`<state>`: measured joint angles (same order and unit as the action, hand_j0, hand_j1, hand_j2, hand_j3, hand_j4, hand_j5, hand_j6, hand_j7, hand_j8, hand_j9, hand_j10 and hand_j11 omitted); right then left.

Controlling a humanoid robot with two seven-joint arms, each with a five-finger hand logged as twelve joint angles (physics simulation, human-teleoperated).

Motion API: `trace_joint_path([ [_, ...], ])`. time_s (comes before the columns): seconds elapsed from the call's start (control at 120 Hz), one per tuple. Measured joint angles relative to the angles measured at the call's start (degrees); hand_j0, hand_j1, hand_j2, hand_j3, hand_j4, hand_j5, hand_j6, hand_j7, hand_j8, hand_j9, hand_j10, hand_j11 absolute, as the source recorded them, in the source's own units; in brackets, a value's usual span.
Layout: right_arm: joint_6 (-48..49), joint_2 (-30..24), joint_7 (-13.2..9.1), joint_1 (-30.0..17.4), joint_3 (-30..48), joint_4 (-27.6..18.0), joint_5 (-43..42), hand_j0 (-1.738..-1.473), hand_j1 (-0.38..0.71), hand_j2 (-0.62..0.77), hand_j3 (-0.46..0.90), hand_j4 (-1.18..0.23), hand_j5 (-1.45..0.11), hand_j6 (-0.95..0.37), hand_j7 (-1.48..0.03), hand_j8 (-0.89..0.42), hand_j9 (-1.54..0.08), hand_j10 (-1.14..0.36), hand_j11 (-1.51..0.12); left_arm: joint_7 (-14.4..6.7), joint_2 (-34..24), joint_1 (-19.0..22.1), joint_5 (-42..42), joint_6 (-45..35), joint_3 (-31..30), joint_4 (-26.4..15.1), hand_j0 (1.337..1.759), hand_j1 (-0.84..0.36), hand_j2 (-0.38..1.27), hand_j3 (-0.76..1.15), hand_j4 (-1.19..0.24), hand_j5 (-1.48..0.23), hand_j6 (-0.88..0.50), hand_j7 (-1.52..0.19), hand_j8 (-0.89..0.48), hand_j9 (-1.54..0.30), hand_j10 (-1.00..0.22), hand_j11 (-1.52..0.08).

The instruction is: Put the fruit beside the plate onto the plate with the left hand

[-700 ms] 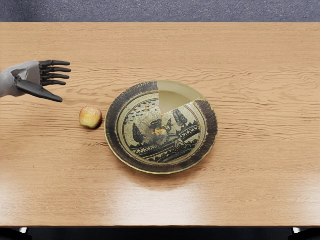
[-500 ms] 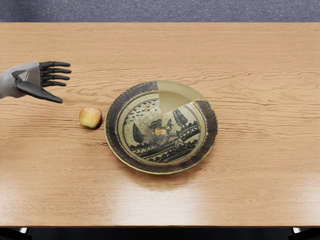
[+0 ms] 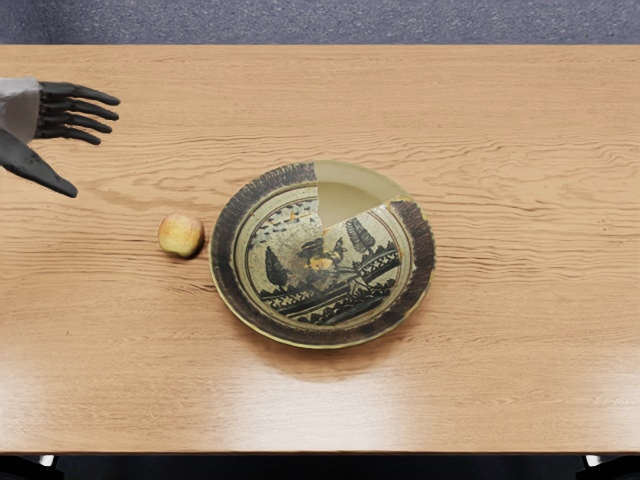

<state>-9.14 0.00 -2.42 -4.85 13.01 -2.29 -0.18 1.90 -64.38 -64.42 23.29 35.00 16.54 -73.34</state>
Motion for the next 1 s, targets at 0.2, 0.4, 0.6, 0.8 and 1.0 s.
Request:
trace_joint_path([
  [0.2, 0.00, 0.00, 0.02, 0.00, 0.00, 0.00, 0.00, -1.658, -0.31, -0.01, 0.00, -0.03, -0.04, -0.03, -0.04, -0.03, -0.04, -0.03, -0.04, 0.03, 2.64, -17.92, -1.51, -0.09, -23.72, -8.64, 1.658, 0.06, 0.05, 0.00, -0.25, -0.32, -0.25, -0.32, -0.25, -0.32, -0.25, -0.32],
  [0.4, 0.00, 0.00, 0.00, 0.01, 0.00, 0.00, 0.00, -1.658, -0.31, -0.01, 0.00, -0.03, -0.04, -0.03, -0.04, -0.03, -0.04, -0.03, -0.04, -0.58, 5.71, -28.37, -1.78, -8.41, -40.67, -10.62, 1.658, 0.06, 0.05, 0.00, -0.25, -0.32, -0.25, -0.32, -0.25, -0.32, -0.25, -0.32],
  [0.6, 0.00, 0.00, 0.00, 0.00, 0.00, 0.00, 0.00, -1.658, -0.31, -0.01, 0.00, -0.03, -0.04, -0.03, -0.04, -0.03, -0.04, -0.03, -0.04, -5.38, 10.83, -33.00, -1.53, -21.99, -49.78, -10.95, 1.658, 0.06, 0.05, 0.00, -0.25, -0.32, -0.25, -0.32, -0.25, -0.32, -0.25, -0.32],
  [0.8, 0.00, 0.00, 0.00, 0.01, 0.00, 0.00, 0.00, -1.658, -0.31, -0.01, 0.00, -0.03, -0.04, -0.03, -0.04, -0.03, -0.04, -0.03, -0.04, -10.87, 16.75, -34.43, -1.25, -33.33, -53.97, -11.49, 1.658, 0.06, 0.05, 0.00, -0.25, -0.32, -0.25, -0.32, -0.25, -0.32, -0.25, -0.32],
  [1.0, 0.00, 0.00, -0.01, 0.01, 0.00, 0.00, 0.00, -1.658, -0.31, -0.01, 0.00, -0.03, -0.04, -0.03, -0.04, -0.03, -0.04, -0.03, -0.04, -13.51, 24.34, -41.26, -5.84, -41.71, -62.21, -12.26, 1.658, 0.06, 0.05, 0.00, -0.25, -0.32, -0.25, -0.32, -0.25, -0.32, -0.25, -0.32],
])
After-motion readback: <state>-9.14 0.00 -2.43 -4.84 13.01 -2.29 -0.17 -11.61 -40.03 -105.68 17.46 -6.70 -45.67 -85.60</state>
